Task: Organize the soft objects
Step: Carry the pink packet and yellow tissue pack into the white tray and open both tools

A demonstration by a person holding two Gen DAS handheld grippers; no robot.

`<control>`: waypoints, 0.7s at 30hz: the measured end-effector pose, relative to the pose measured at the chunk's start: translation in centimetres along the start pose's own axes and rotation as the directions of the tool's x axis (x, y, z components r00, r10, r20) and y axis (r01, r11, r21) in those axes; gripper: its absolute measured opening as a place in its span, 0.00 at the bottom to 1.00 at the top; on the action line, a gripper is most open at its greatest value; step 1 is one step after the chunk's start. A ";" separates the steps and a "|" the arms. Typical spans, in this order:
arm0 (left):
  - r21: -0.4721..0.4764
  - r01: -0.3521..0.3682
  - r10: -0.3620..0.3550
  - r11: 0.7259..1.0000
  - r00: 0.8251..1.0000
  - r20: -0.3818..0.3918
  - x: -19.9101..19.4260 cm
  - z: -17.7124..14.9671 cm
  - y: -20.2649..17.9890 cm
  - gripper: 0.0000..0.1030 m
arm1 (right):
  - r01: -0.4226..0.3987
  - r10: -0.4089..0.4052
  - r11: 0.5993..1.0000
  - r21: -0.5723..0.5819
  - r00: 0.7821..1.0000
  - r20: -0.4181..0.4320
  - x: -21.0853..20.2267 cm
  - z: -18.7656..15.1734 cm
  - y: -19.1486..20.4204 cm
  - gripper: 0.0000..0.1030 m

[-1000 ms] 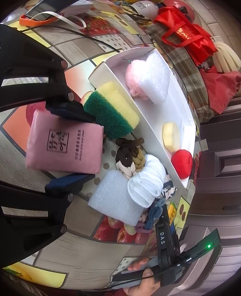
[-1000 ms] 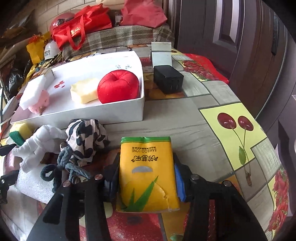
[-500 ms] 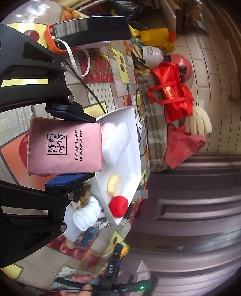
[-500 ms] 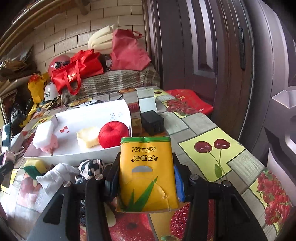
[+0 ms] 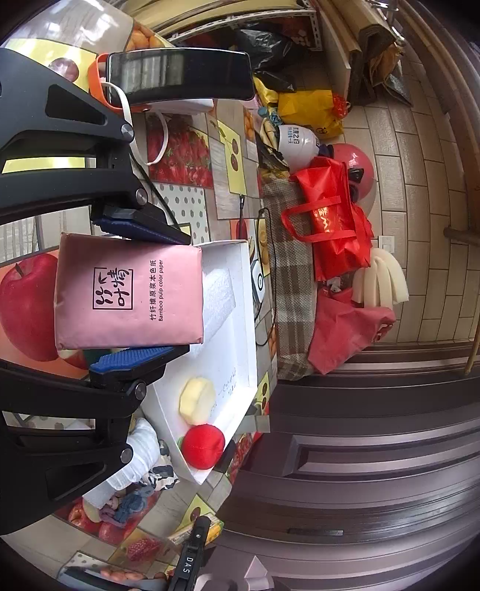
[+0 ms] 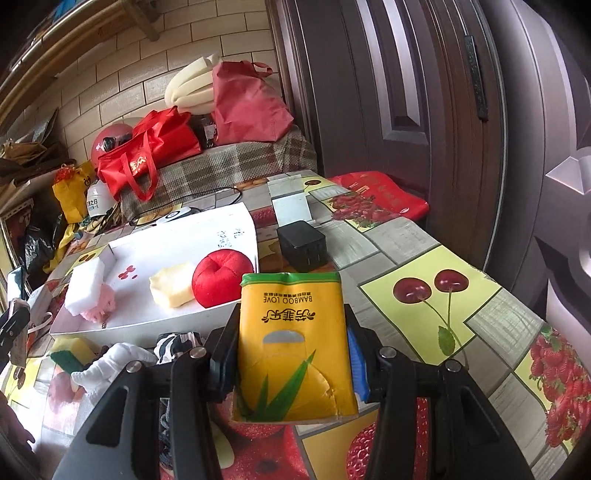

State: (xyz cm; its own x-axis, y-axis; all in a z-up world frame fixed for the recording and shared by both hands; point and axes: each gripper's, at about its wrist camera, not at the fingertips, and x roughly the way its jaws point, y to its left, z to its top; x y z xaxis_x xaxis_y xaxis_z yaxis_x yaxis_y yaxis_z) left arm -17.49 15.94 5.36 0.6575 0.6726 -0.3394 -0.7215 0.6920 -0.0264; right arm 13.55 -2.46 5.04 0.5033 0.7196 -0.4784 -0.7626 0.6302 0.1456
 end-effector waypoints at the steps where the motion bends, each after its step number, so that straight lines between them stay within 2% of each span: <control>1: -0.007 -0.001 0.001 1.000 1.000 -0.002 0.1 0.0 0.1 0.48 | 0.004 -0.004 1.000 0.002 1.000 0.007 -0.1 0.0 -0.2 0.47; 5: -0.010 0.011 -0.011 1.000 1.000 -0.019 0.9 0.2 0.1 0.48 | 0.018 -0.016 0.999 -0.031 0.998 0.053 -0.2 0.4 0.3 0.47; 9: 0.006 0.064 -0.064 0.998 0.997 -0.051 2.1 0.5 -0.4 0.48 | 0.003 0.002 0.997 -0.083 0.998 0.067 0.4 0.9 1.3 0.47; 15: 0.003 0.088 -0.088 0.996 0.995 -0.056 2.9 0.9 -0.9 0.48 | -0.006 0.022 0.989 -0.148 0.994 0.106 1.2 1.3 3.2 0.47; 21: -0.007 0.109 -0.109 0.994 0.992 -0.062 4.1 1.4 -1.0 0.48 | -0.037 0.056 0.982 -0.188 0.994 0.097 2.9 1.9 5.2 0.47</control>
State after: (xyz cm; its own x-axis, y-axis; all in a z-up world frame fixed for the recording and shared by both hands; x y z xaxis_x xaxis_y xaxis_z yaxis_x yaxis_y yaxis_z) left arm -13.74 18.36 5.27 0.7173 0.5756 -0.3925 -0.6473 0.7591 -0.0697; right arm 11.86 3.45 6.07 0.4964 0.7788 -0.3836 -0.8437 0.5369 -0.0017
